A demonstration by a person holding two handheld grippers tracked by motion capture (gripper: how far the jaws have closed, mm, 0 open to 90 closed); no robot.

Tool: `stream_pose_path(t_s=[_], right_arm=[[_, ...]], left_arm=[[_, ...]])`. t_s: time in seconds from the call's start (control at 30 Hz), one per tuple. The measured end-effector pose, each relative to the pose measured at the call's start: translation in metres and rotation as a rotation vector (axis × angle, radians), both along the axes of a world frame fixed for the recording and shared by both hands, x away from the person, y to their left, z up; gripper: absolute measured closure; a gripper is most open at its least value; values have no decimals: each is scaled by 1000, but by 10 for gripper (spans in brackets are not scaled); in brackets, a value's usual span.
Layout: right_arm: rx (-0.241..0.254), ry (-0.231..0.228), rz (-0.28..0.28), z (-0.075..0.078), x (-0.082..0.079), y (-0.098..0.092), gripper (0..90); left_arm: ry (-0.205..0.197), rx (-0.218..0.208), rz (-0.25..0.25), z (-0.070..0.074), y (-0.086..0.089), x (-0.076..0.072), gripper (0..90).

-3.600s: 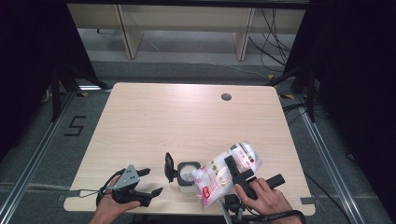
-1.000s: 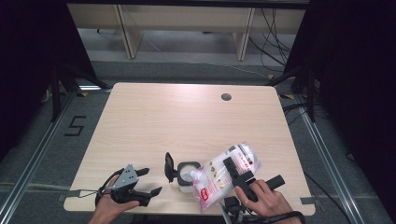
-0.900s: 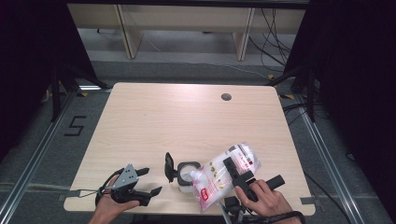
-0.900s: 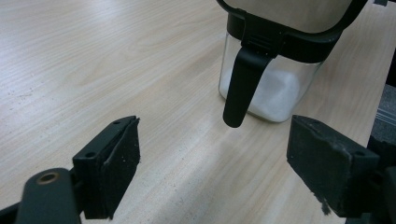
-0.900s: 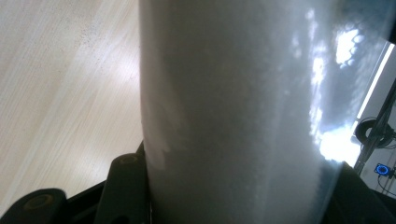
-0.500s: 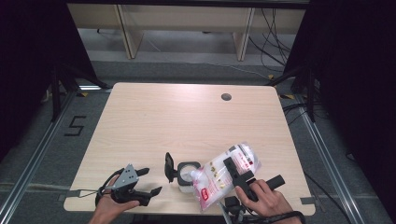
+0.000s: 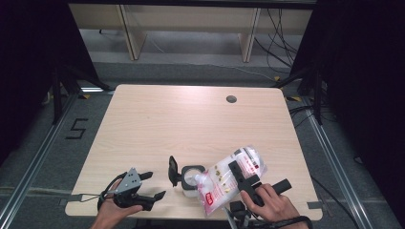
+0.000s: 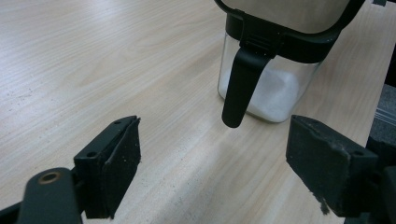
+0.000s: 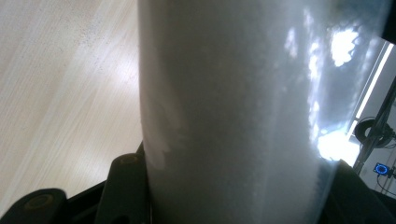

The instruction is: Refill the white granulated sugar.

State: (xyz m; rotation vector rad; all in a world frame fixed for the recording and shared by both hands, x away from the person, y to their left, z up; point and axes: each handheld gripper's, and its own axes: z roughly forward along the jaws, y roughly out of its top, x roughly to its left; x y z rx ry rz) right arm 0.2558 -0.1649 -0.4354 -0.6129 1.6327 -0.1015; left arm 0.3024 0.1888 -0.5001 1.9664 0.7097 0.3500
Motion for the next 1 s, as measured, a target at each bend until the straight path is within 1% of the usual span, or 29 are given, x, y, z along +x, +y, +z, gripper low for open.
stream_pose_path(t_s=[0.03,0.07,0.1,0.13,0.17,0.2,0.23,0.27,0.3,0.37,0.4,0.43,0.5,0.53,0.57,0.6,0.63,0.7,0.73,0.77,0.8,0.83,0.87,0.9,0.93,0.97,1.0], right_arm=[[8,5,-8,0,-1,0,520],[8,3,-7,0,-1,0,520],[-1,0,-2,0,0,0,520],[-2,-1,1,1,0,0,520],[0,-1,3,1,0,0,520],[0,4,2,1,-1,1,520],[0,4,2,1,-1,1,520],[14,11,-5,-1,0,0,520],[10,7,-3,0,-1,1,520],[0,3,5,0,-1,1,520],[-1,6,4,-1,-1,1,520],[1,6,6,-1,0,1,521],[-1,4,5,-2,0,2,521],[0,6,5,-2,0,1,521],[1,6,7,-1,0,1,521],[1,7,5,-1,0,1,521],[8,7,6,-1,0,1,521],[6,8,2,0,0,1,521],[17,13,2,-1,0,0,522],[8,13,6,0,0,1,522],[13,15,2,0,0,0,521],[14,14,2,0,0,0,522],[30,21,-18,-1,-1,0,522],[29,21,-17,-1,-1,0,522],[23,22,-12,0,0,0,522],[41,25,-17,-1,0,0,522],[38,21,-14,-1,0,-1,522]], left_arm=[[17,-7,22,0,-1,-2,173],[18,-9,11,-1,-1,-1,173],[10,4,4,0,0,-1,173],[12,2,5,0,0,-1,173],[13,-16,13,-1,-1,-1,173],[16,-7,19,0,-1,-2,173],[18,-13,14,-1,-1,-1,173],[12,-4,9,0,-1,-2,172],[10,3,1,0,0,-1,173],[9,-8,13,0,-1,-1,173],[17,-12,14,0,-1,-1,173],[17,-13,16,-1,-1,-1,173],[9,0,7,0,-1,-2,173],[12,-3,4,0,-1,-1,173],[17,-6,18,0,-1,-2,173],[16,-5,8,0,-1,-1,173],[-2,9,-3,0,0,0,173],[8,1,4,0,-1,-1,173],[14,-6,7,0,-1,-1,173],[17,-7,19,0,-1,-2,173],[19,-11,12,-1,-1,-1,173],[13,-6,9,-1,-1,-1,172],[13,2,10,0,-1,-2,173],[8,1,3,0,-1,-1,173],[13,-5,6,0,-1,-1,173],[18,-6,10,0,-1,-1,173],[14,-6,11,-1,-1,-1,173]])
